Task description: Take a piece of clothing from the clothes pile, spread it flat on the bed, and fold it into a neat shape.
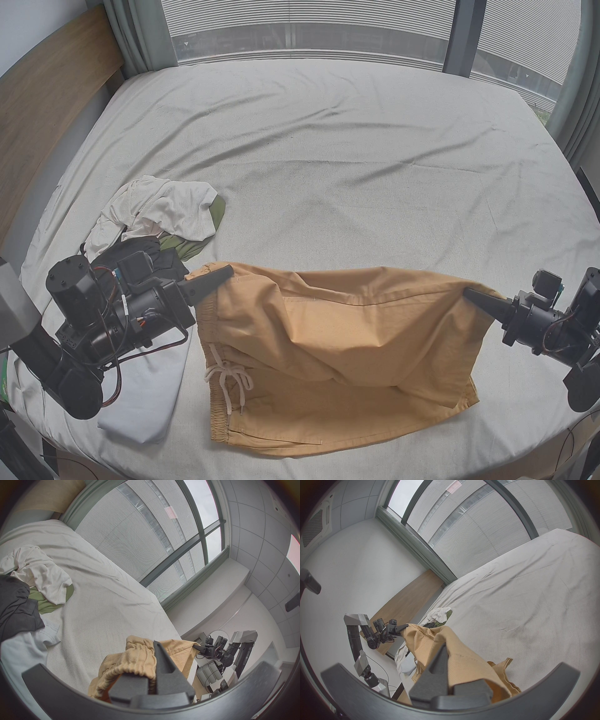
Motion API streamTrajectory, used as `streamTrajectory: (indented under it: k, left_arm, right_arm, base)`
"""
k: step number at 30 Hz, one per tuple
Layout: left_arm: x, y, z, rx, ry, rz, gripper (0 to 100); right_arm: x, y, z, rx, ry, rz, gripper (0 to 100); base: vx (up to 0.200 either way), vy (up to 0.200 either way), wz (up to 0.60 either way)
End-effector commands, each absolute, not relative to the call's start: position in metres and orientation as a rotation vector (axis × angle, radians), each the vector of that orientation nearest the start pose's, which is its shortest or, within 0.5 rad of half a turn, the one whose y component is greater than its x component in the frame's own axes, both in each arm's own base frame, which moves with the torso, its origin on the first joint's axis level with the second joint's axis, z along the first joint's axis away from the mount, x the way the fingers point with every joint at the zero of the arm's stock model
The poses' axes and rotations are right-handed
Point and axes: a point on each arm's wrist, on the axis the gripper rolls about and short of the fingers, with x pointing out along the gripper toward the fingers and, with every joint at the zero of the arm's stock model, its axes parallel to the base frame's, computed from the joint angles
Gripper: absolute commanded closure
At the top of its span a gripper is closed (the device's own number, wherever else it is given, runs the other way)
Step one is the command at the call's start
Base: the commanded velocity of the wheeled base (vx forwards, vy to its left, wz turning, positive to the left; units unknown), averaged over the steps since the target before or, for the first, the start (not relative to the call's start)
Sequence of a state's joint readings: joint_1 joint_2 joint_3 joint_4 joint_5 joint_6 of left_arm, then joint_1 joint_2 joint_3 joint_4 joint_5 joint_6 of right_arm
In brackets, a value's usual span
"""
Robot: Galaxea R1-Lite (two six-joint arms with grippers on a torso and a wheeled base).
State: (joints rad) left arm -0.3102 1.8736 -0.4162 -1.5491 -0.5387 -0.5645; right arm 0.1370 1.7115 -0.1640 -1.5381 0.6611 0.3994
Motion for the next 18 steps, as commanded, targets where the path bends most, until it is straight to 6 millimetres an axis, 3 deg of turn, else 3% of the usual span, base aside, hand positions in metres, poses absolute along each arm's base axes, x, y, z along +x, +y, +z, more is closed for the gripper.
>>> streamTrajectory:
  k: [1, 18]
  left_arm:
    - [0.272, -0.098, 0.137, -0.515, 0.113, -0.853, 100]
    - [0.292, -0.097, 0.141, -0.511, 0.051, -0.808, 100]
  right_arm:
    - [0.214, 0.041, 0.126, 0.38, 0.155, 0.788, 100]
    - [0.219, 0.028, 0.135, 0.38, 0.109, 0.761, 100]
  base:
    - [0.0, 0.0, 0.0]
    - [0.0, 0.0, 0.0]
